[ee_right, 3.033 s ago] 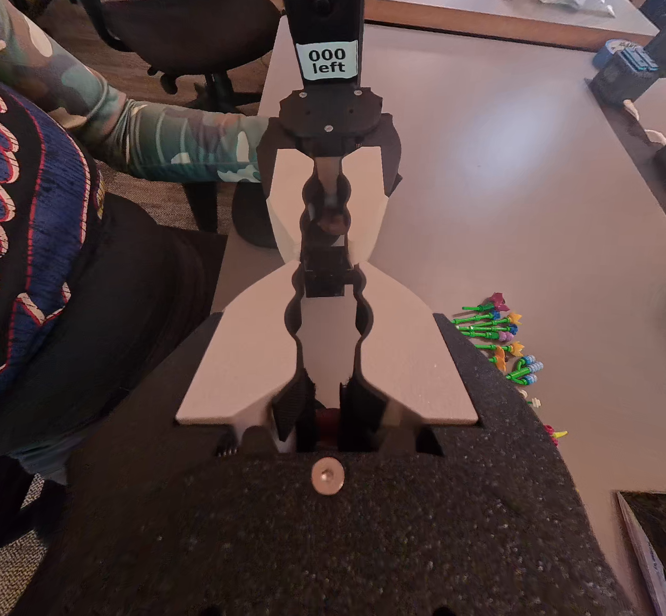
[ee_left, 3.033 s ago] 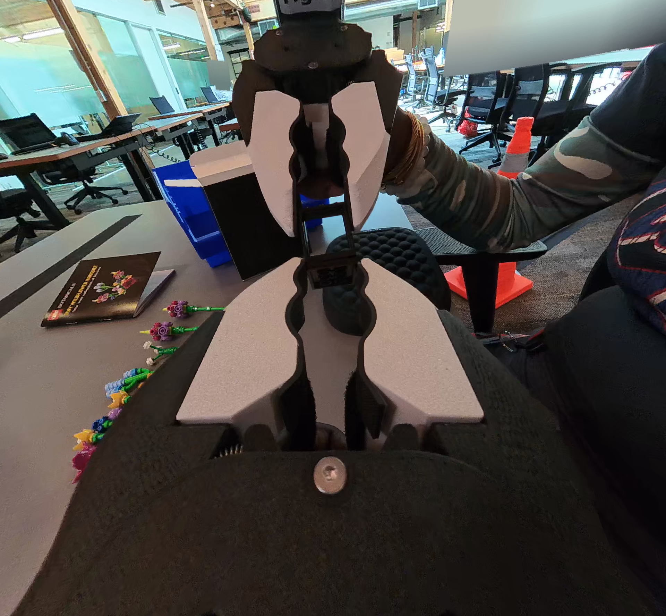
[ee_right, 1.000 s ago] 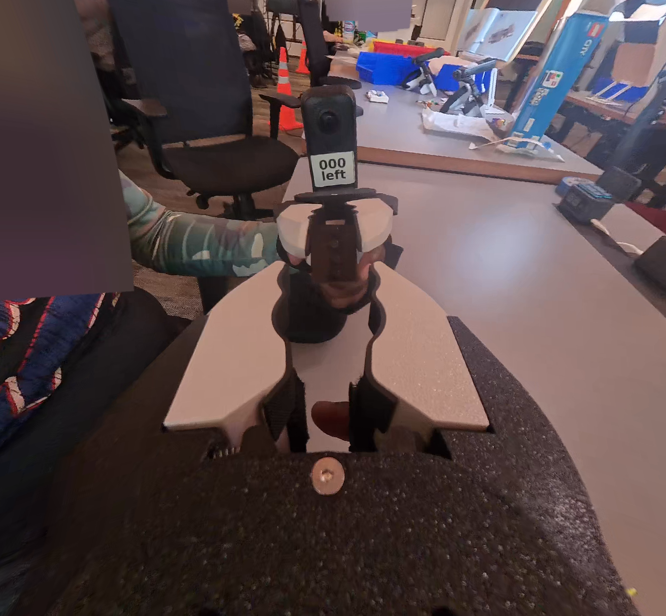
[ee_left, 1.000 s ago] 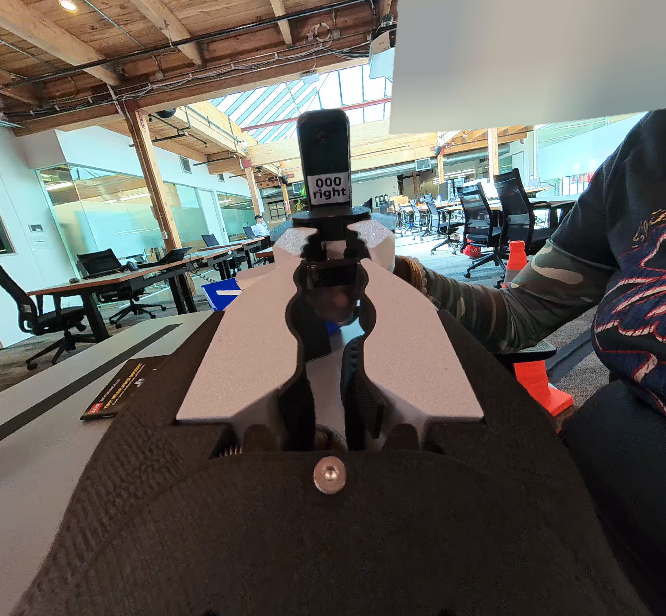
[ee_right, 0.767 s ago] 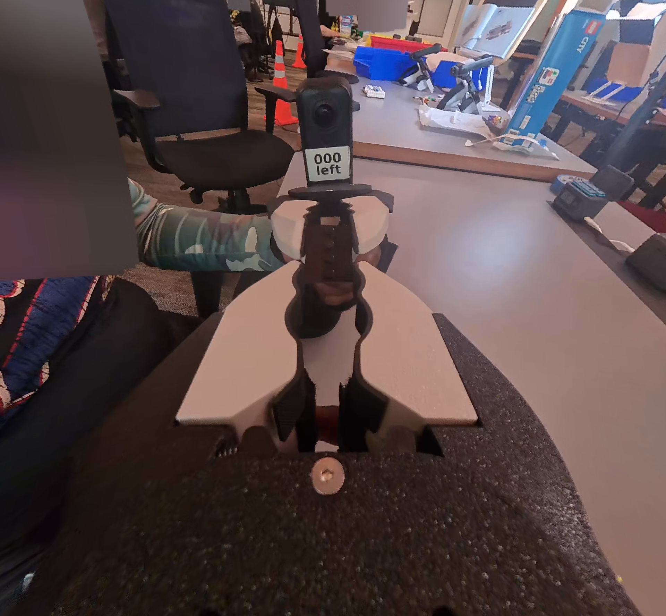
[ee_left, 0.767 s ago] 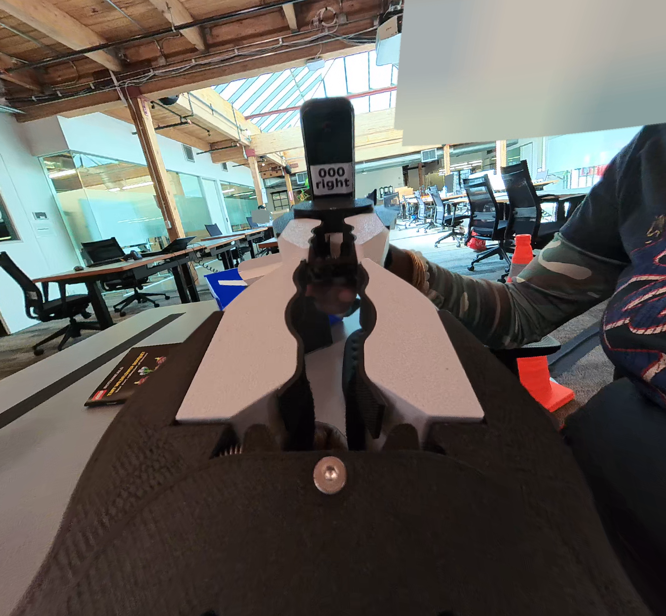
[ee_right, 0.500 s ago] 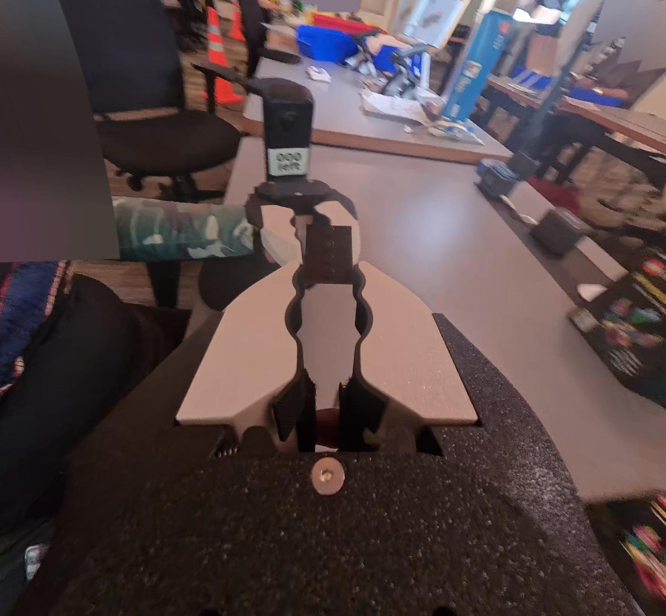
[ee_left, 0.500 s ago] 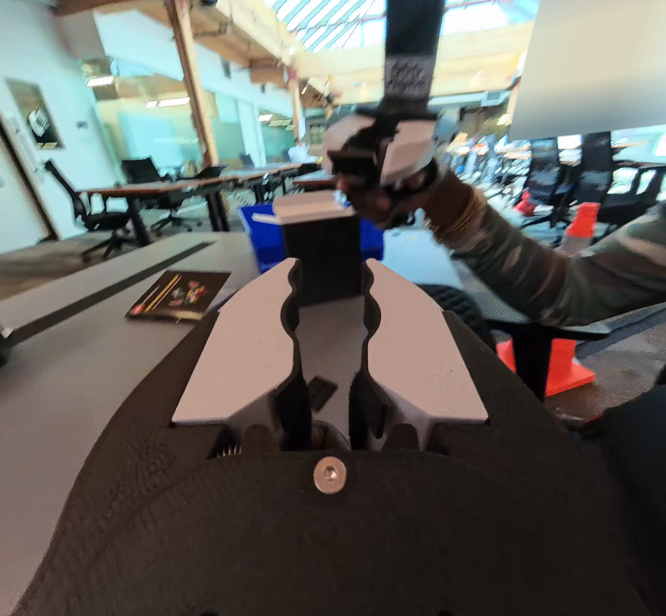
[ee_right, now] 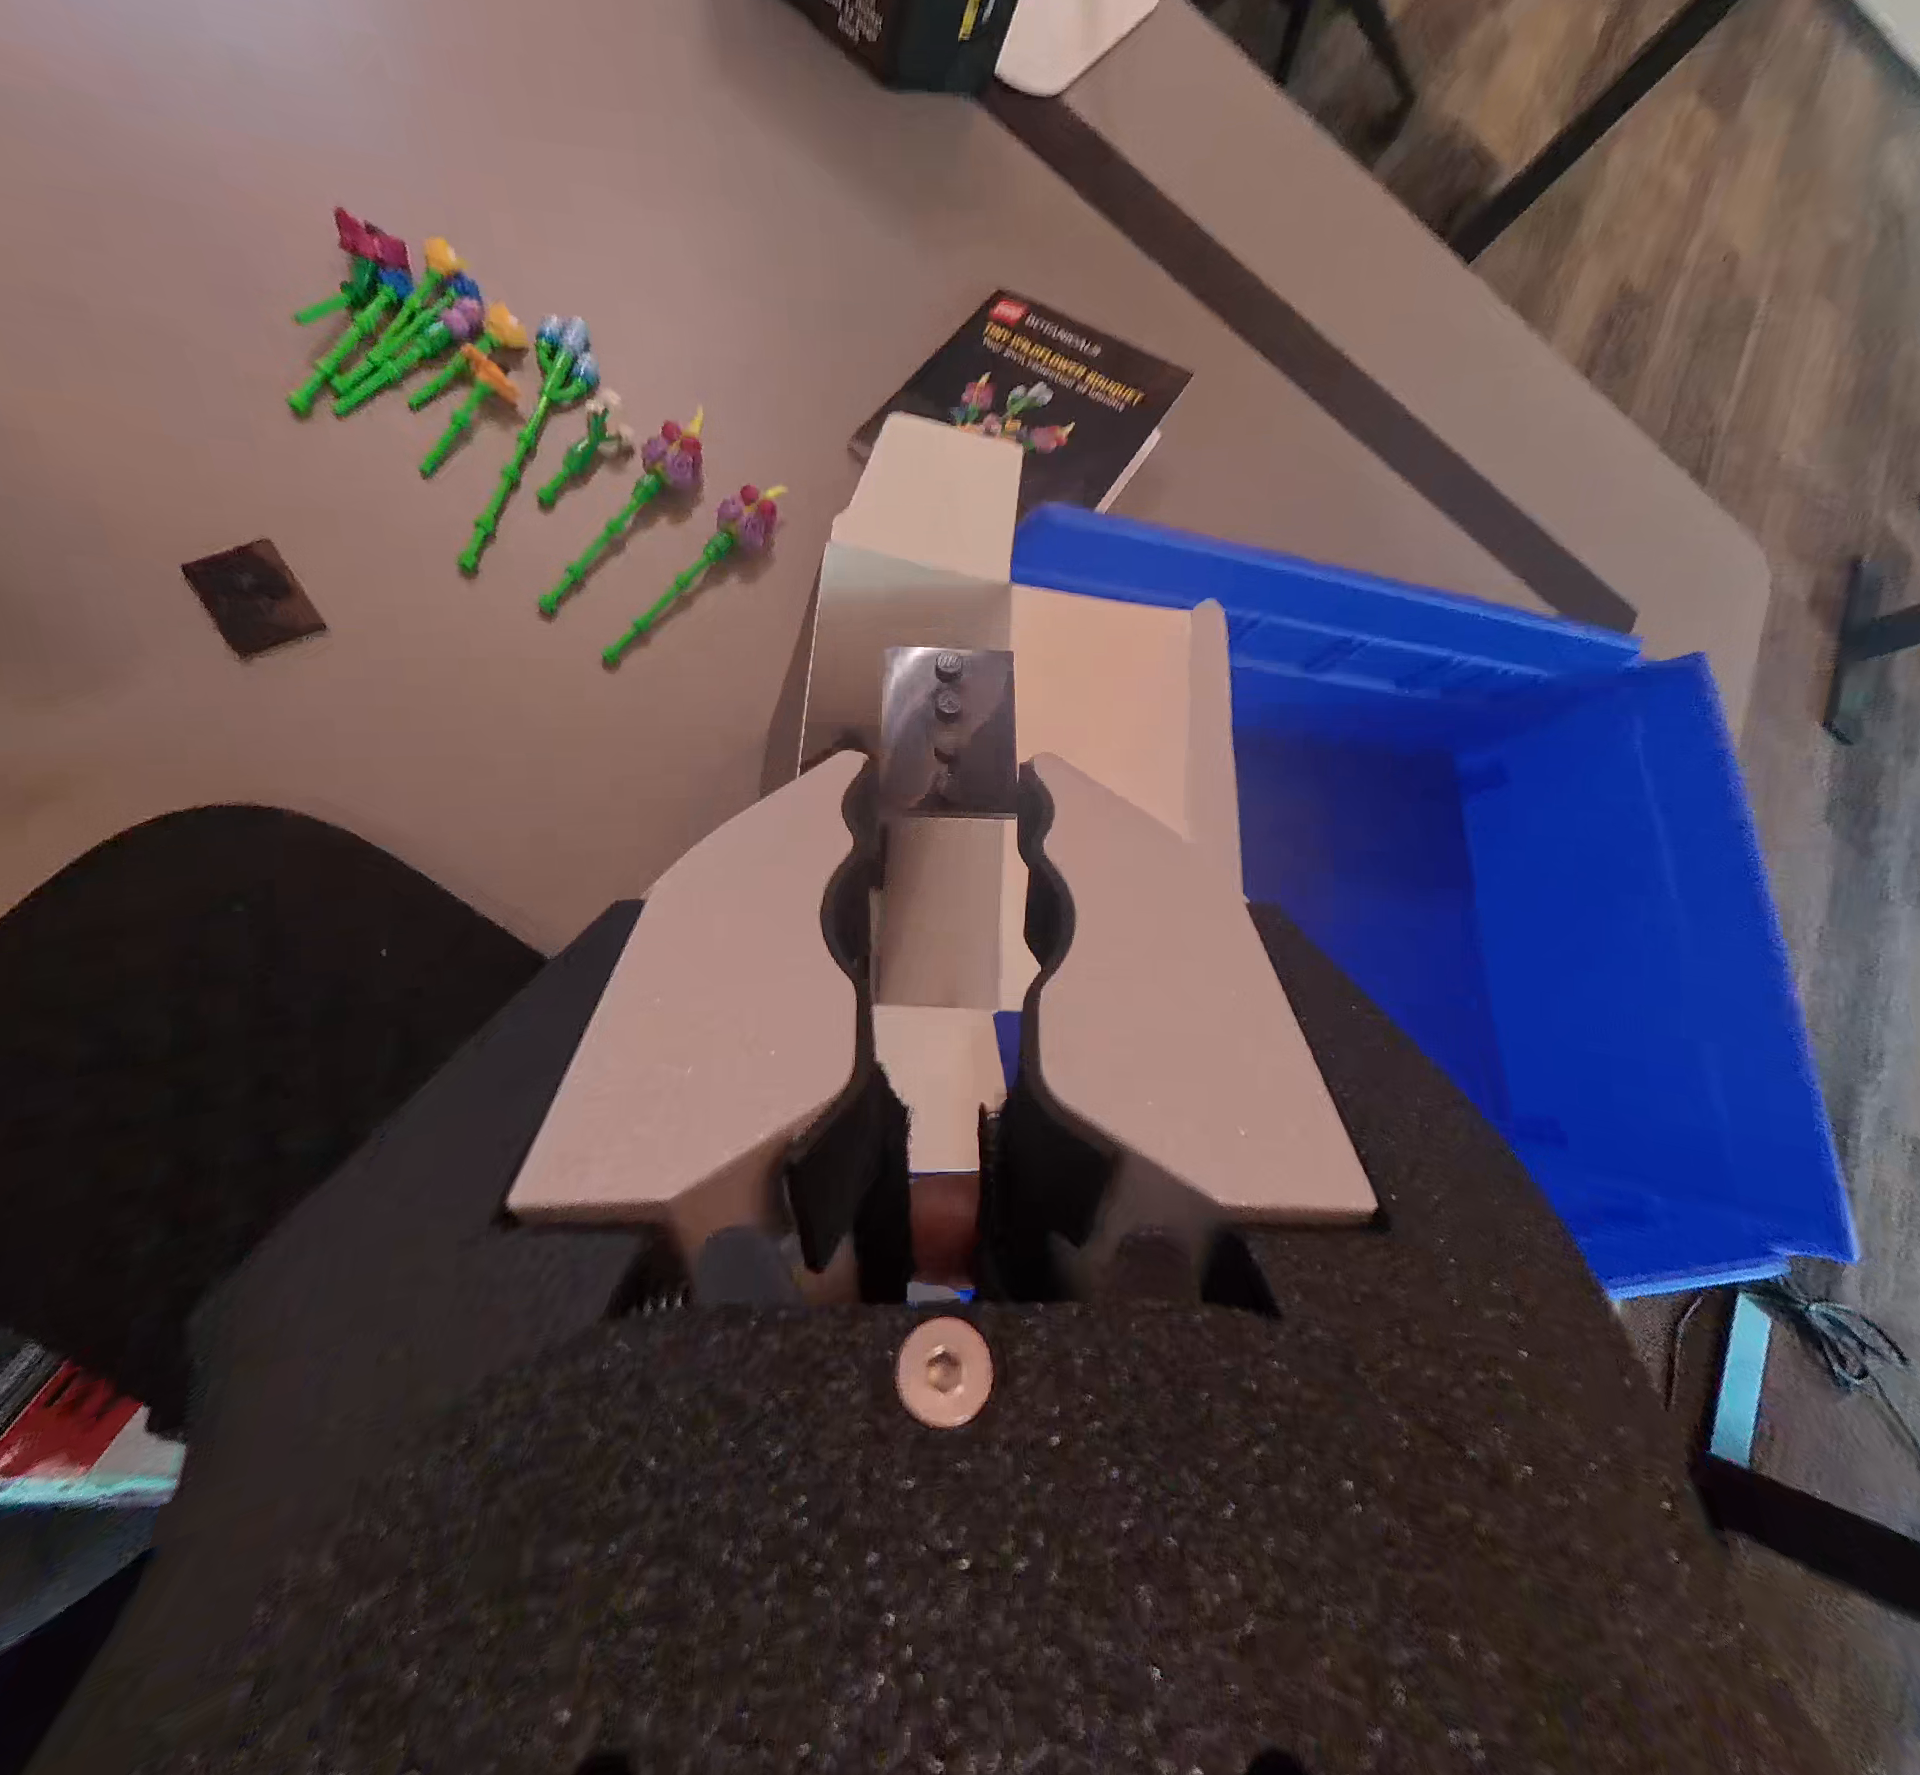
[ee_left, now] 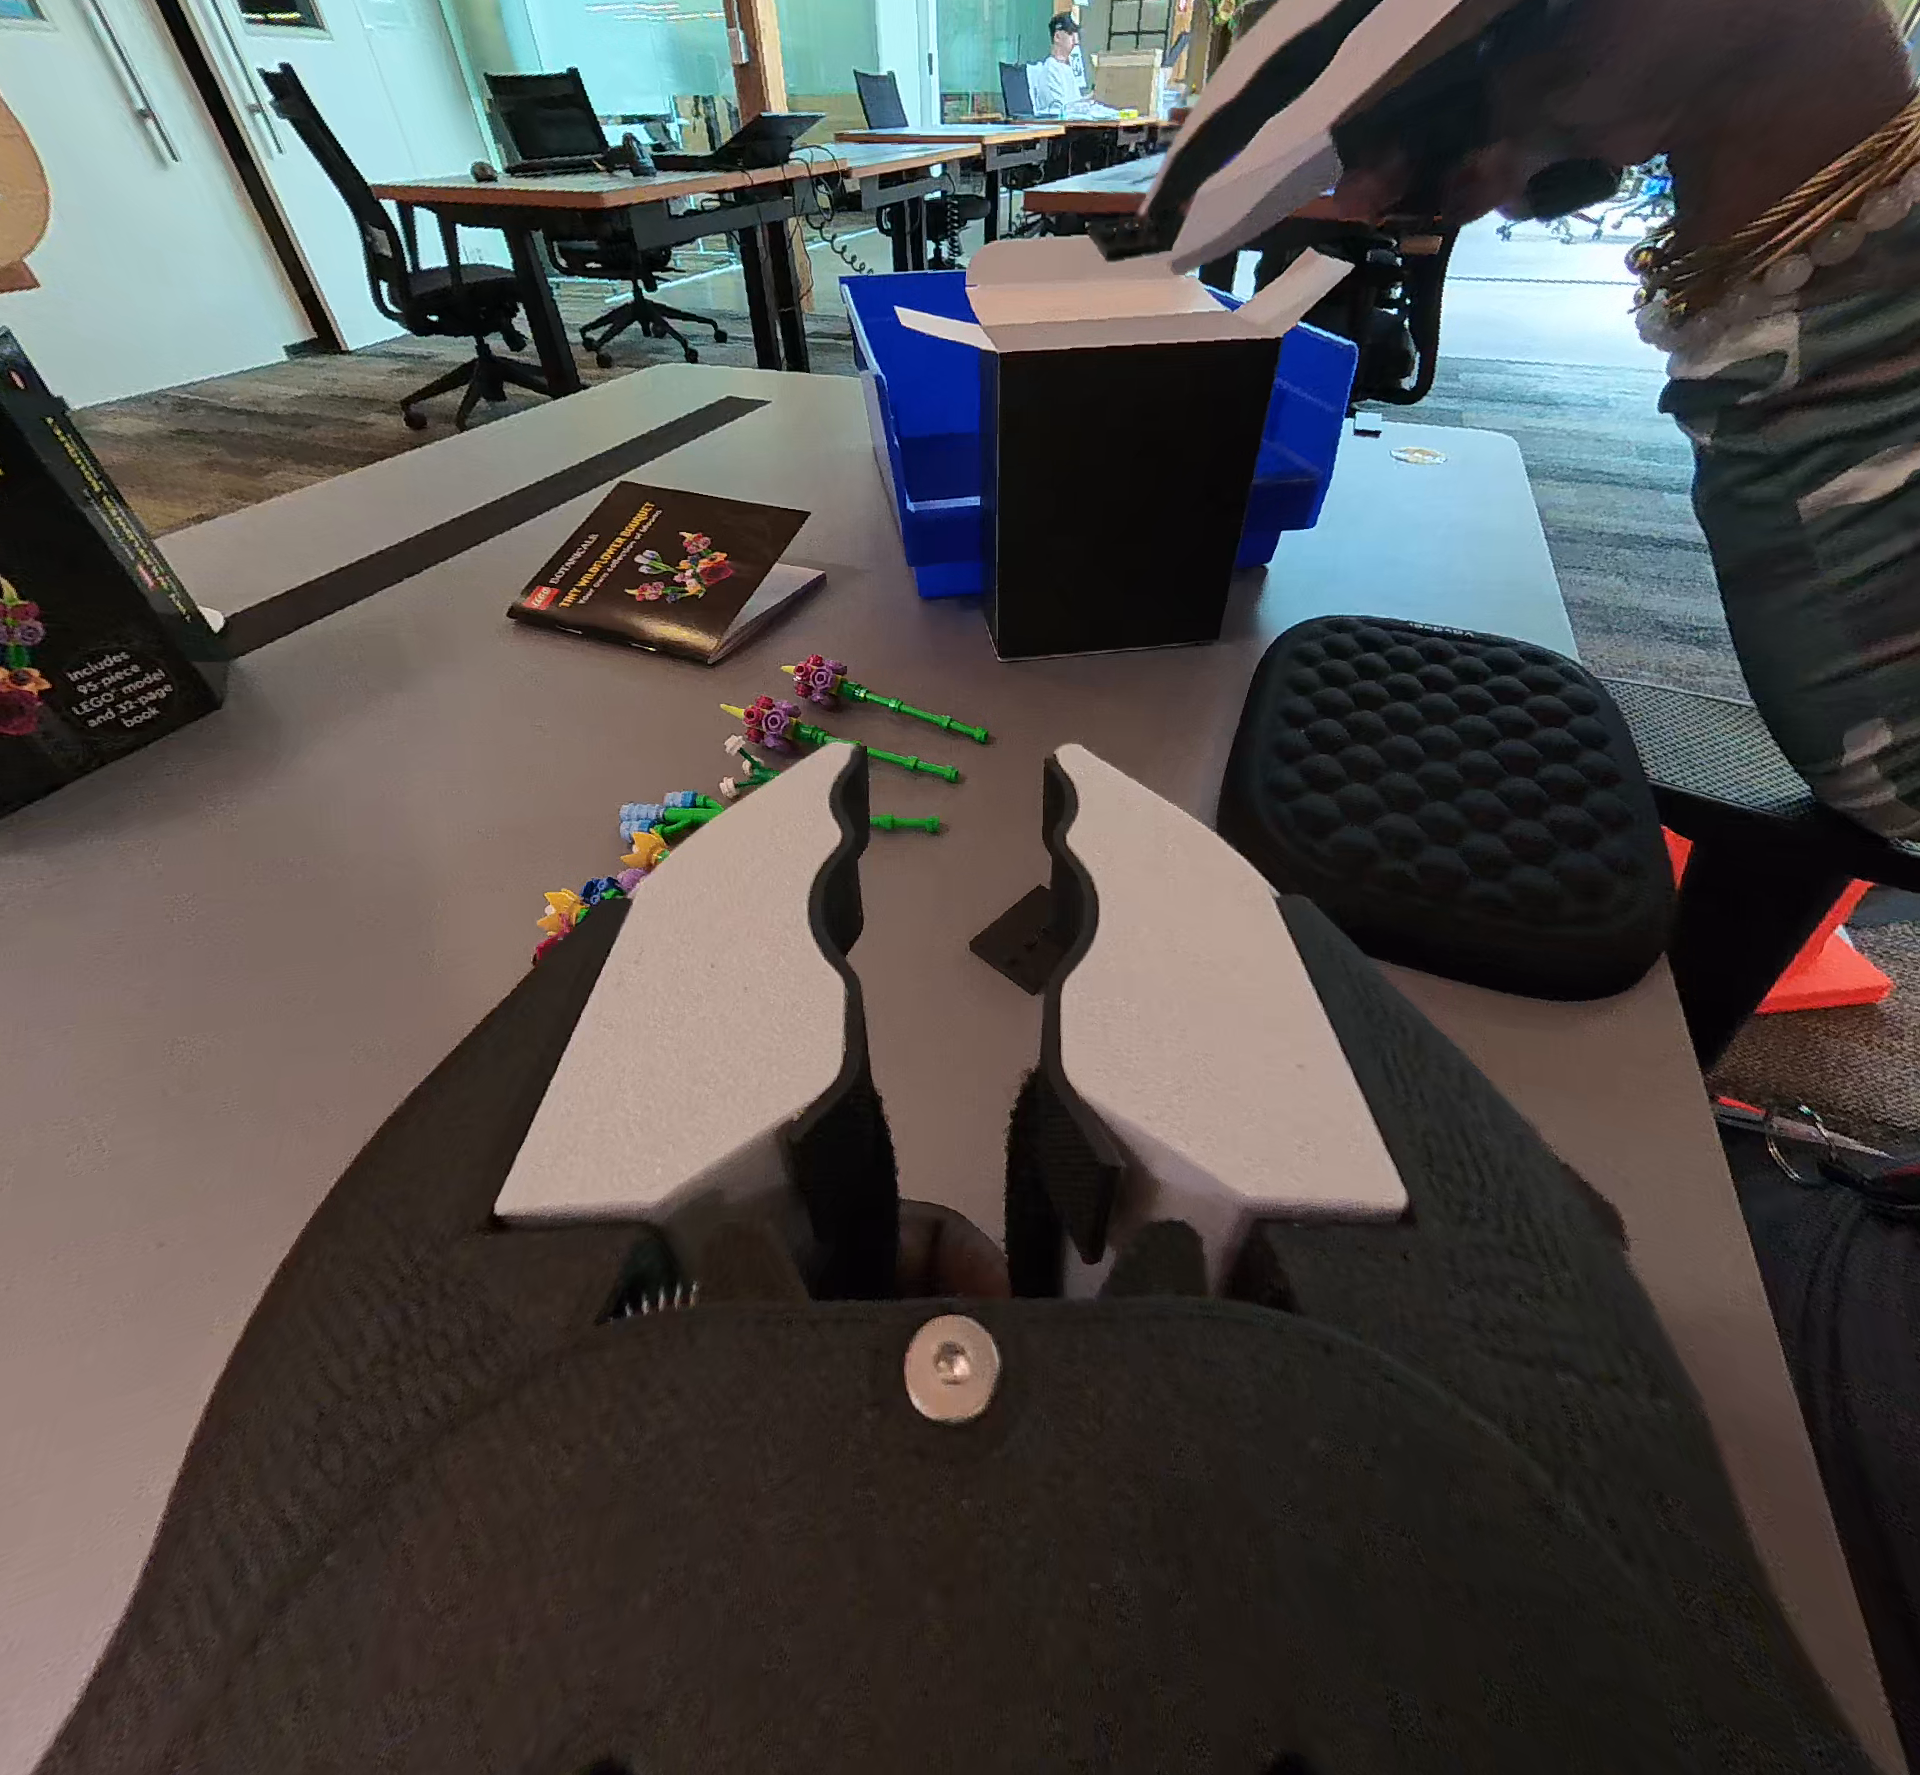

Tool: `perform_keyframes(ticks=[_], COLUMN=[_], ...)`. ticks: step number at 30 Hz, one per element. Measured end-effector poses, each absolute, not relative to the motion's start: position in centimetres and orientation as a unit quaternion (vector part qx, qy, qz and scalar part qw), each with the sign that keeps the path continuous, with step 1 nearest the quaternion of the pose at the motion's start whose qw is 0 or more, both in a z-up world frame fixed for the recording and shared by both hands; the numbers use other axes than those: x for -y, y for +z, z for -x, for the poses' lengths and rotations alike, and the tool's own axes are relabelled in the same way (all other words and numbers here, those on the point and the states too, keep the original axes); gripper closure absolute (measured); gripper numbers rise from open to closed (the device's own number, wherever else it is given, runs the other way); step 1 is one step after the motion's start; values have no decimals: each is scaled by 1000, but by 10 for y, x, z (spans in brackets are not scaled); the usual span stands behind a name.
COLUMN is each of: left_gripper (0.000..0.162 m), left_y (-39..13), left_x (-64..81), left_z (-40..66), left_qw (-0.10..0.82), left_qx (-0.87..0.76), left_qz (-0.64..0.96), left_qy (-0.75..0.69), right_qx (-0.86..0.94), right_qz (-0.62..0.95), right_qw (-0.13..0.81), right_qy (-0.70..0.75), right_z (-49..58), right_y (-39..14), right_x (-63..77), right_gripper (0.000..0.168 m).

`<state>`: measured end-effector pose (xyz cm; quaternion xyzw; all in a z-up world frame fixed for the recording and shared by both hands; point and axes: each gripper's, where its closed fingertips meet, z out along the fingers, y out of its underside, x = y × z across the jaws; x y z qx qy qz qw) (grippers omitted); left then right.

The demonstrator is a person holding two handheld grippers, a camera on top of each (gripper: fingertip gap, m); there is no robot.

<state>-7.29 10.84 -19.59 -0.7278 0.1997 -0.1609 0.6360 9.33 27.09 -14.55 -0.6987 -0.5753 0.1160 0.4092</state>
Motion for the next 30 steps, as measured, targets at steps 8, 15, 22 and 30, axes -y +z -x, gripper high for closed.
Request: perform_keyframes(ticks=[8, 15, 22, 30], left_gripper=[130, 130, 130, 130], left_y=[-197, -199, -199, -199], left_x=[-108, -109, -109, -109], left_z=[72, 72, 74, 73], left_qw=[632, 629, 629, 627], left_qx=[-202, -203, -199, -201], left_qz=[730, 733, 734, 735], left_qy=[-163, -161, -161, -160], right_qx=[575, 689, 778, 796], right_qz=[709, 567, 550, 554], right_qw=[392, 363, 174, 144], right_qy=[110, 268, 249, 195], right_z=[-93, -27, 23, 38], right_y=[-156, -148, -246, -291], right_x=[-276, -187, -133, -130], right_gripper=[131, 129, 127, 130])
